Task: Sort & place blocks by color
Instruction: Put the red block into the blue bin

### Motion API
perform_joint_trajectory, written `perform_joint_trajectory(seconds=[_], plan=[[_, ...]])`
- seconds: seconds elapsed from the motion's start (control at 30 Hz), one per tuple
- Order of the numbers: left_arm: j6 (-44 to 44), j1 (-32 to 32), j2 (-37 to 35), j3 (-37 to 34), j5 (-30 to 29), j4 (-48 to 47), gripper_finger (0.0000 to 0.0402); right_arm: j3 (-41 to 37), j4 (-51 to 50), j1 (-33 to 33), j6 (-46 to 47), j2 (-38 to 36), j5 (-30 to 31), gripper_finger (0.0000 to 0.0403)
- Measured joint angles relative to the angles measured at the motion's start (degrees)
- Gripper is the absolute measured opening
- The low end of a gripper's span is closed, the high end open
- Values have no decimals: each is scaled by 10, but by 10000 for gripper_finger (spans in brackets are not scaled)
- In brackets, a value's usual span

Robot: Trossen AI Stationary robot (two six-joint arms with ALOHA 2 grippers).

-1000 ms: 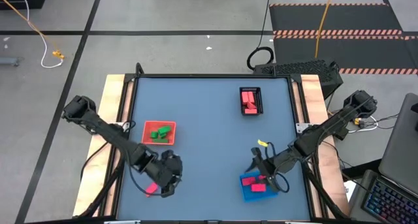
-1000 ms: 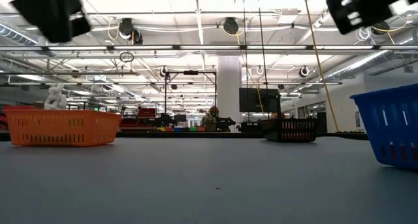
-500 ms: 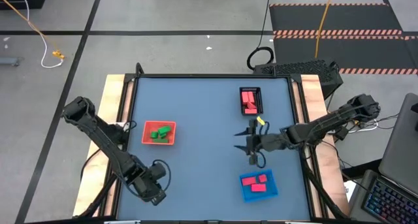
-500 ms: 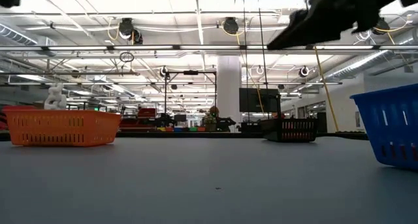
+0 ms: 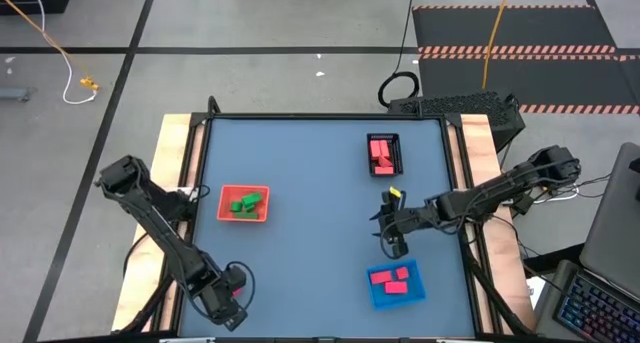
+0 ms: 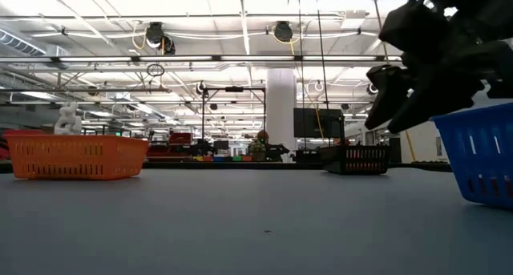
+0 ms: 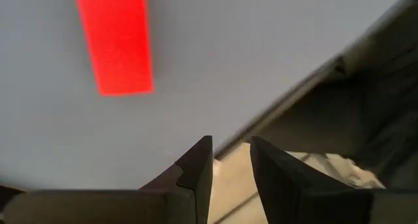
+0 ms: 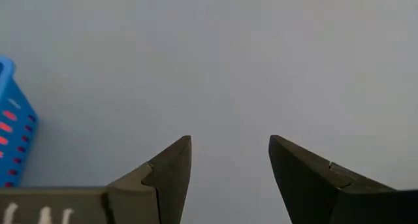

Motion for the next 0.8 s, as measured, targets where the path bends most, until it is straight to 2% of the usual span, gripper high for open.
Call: perform_joint_trajectory(seconds=[0.27, 0.63, 0.8], plan=[[37, -7, 20, -1, -27, -83, 120, 0, 7, 22, 15, 0, 0, 198], [41, -5, 39, -1, -59, -90, 247, 0, -37, 56, 56, -1, 0, 198], [36, -5, 39, -1, -64, -89, 284, 0, -93, 67, 78, -14, -1, 198]])
